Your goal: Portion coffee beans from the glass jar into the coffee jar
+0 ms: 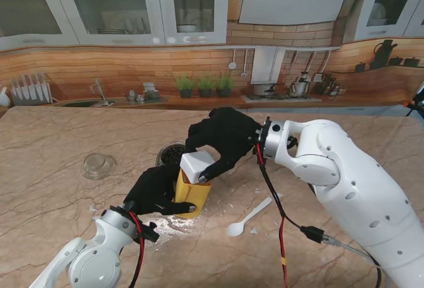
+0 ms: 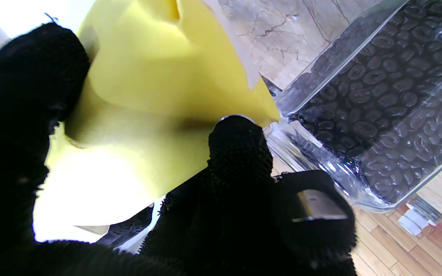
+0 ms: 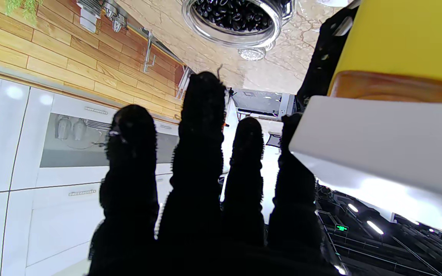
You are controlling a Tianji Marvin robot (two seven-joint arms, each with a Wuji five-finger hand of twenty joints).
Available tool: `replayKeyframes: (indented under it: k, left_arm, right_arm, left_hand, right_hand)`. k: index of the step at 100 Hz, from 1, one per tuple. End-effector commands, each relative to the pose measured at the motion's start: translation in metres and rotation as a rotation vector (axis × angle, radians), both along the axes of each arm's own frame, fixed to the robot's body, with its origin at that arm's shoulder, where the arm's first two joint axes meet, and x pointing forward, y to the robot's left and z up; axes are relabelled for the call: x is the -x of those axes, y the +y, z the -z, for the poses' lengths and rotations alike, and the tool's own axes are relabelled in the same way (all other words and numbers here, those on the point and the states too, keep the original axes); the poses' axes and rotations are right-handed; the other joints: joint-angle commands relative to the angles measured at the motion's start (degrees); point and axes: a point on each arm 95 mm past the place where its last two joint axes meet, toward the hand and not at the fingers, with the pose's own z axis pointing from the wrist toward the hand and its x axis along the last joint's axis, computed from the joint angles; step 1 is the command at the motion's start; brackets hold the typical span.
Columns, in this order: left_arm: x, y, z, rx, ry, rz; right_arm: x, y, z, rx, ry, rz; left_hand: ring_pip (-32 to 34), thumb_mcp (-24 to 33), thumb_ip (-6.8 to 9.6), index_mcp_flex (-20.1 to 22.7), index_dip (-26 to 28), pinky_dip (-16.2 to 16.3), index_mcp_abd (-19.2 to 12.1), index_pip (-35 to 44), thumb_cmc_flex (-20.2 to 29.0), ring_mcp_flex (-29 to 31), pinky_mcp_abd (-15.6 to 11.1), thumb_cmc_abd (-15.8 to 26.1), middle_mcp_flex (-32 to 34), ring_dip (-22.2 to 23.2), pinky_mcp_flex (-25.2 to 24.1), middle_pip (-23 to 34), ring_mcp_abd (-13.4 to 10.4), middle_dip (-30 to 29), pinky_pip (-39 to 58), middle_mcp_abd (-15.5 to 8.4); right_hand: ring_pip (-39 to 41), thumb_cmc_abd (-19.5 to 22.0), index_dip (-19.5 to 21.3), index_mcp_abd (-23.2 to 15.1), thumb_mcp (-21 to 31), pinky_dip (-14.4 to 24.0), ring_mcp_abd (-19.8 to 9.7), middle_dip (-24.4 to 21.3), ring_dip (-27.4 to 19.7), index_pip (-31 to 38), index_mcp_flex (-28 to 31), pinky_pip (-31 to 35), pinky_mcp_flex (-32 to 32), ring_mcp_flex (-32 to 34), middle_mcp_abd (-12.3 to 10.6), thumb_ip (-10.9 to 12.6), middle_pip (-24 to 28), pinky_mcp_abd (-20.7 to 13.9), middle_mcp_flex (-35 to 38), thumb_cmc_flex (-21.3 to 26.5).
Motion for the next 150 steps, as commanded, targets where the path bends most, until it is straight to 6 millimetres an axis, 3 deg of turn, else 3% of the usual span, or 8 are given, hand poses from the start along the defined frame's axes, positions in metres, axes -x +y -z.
replayKeyframes:
  k: [1, 43, 66, 73, 77, 90, 123, 150]
  left_arm:
    - [0.001, -0.002, -0.003, 0.013, -0.002, -0.002]
    - [0.0, -0.001, -0.002, 0.004, 0.006, -0.008]
    - [-0.001, 0.001, -0.002, 0.001, 0.004, -0.011]
    - [-0.001, 0.001, -0.002, 0.002, 0.003, -0.011]
    - [-0.001, 0.001, -0.002, 0.004, 0.004, -0.009]
    - [-0.001, 0.001, -0.003, 0.012, 0.008, -0.005]
    - [0.0, 0.0, -0.003, 0.01, 0.011, 0.0]
    - [0.0, 0.001, -0.003, 0.007, 0.008, 0.0]
  right_arm:
    - [0.004, 0.002, 0.001, 0.002, 0.008, 0.003]
    - [0.016, -0.012, -0.02, -0.046, -0.085, -0.002]
    - [0.012, -0.032, -0.028, -0.026, -0.108, -0.023]
    - [0.01, -0.036, -0.027, -0.001, -0.137, -0.038]
    - [0.008, -0.036, -0.027, 0.012, -0.159, -0.049]
    - [0.006, -0.035, -0.023, 0.04, -0.19, -0.084]
    - [0.004, -0.021, -0.011, 0.047, -0.156, -0.13]
    - [0.002, -0.011, -0.006, 0.014, -0.139, -0.161]
  left_hand:
    - [-0.6, 24.8, 12.33, 5.4, 4.4, 0.7, -15.8, 13.1, 9.6, -0.4, -3.7, 8.7, 7.4, 0.0, 0.8, 8.0, 0.9, 2.3, 6.3, -6.8]
    - [-0.5, 24.7, 12.35, 5.4, 4.3, 0.7, -15.7, 13.1, 9.6, -0.4, -3.6, 8.8, 7.4, 0.0, 0.8, 8.1, 0.8, 2.3, 6.3, -6.8]
    - [-0.5, 24.8, 12.39, 5.4, 4.4, 0.8, -15.7, 13.1, 9.7, -0.4, -3.4, 8.8, 7.4, 0.0, 0.8, 8.1, 0.9, 2.2, 6.4, -6.8]
    - [-0.5, 24.7, 12.38, 5.4, 4.3, 0.8, -15.7, 13.1, 9.6, -0.4, -3.5, 8.7, 7.4, 0.0, 0.8, 8.1, 0.9, 2.2, 6.4, -6.8]
    - [-0.5, 24.8, 12.43, 5.4, 4.3, 0.8, -15.7, 13.1, 9.6, -0.4, -3.5, 8.8, 7.4, 0.0, 0.8, 8.1, 0.9, 2.2, 6.4, -6.9]
    - [-0.5, 24.8, 12.4, 5.4, 4.3, 0.8, -15.6, 13.1, 9.7, -0.4, -3.4, 8.8, 7.4, -0.1, 0.8, 8.1, 1.0, 2.2, 6.4, -6.7]
    - [-0.5, 24.7, 12.45, 5.5, 4.3, 0.8, -15.7, 13.1, 9.6, -0.4, -3.6, 8.7, 7.4, -0.1, 0.8, 8.1, 0.8, 2.2, 6.4, -6.7]
    - [-0.5, 24.8, 12.44, 5.5, 4.3, 0.8, -15.7, 13.1, 9.6, -0.4, -3.5, 8.7, 7.4, -0.1, 0.8, 8.1, 0.8, 2.2, 6.4, -6.8]
  right_hand:
    - [-0.7, 2.5, -0.2, -0.9, 1.4, 0.1, 2.4, -0.3, -0.2, -3.8, -2.9, -0.6, -0.9, -1.0, 1.2, 1.0, -2.1, 2.4, 0.6, -3.4]
    - [-3.9, 3.0, -11.6, 1.3, 1.1, -0.2, 2.9, -4.2, -0.6, -26.6, -18.3, -2.6, -4.1, -4.7, 2.8, 0.4, -8.1, 4.1, -6.0, -3.5]
    - [-6.9, -1.9, -7.6, -7.4, -4.9, 0.3, 1.5, -6.1, -2.1, -41.3, -28.2, -4.9, -7.3, -9.6, 2.8, 3.7, -9.3, 3.5, -19.7, 30.9]
    - [-7.4, -9.7, -8.4, -7.4, 12.3, -0.8, -0.2, -7.1, -3.0, -45.0, -27.1, -5.4, -6.2, -9.4, 1.8, 3.2, -7.0, 1.6, -23.4, 33.3]
    - [-8.2, -13.7, -8.3, -7.4, 22.1, -1.3, -0.9, -7.2, -3.5, -45.6, -27.0, -6.2, -6.4, -10.1, 1.4, 0.8, -5.5, 1.0, -25.5, 33.2]
    - [-9.6, -20.1, -7.6, -7.3, 28.3, -2.2, -2.0, -7.9, -4.8, -45.4, -26.9, -8.2, -6.8, -11.4, 0.9, -1.7, -2.3, 0.0, -28.2, 37.0]
    - [-8.6, -23.4, -1.2, -7.4, 22.7, -2.1, -3.1, -8.6, -4.9, -40.2, -28.0, -7.9, -4.8, -9.6, -0.4, -3.8, -0.1, -1.6, -26.4, 37.7]
    - [-7.4, -19.7, 4.4, -9.3, 18.7, -2.1, -3.8, -7.6, -4.5, -30.2, -9.7, -7.3, -3.5, -6.1, -4.0, -4.7, 1.2, -1.8, -18.8, 36.0]
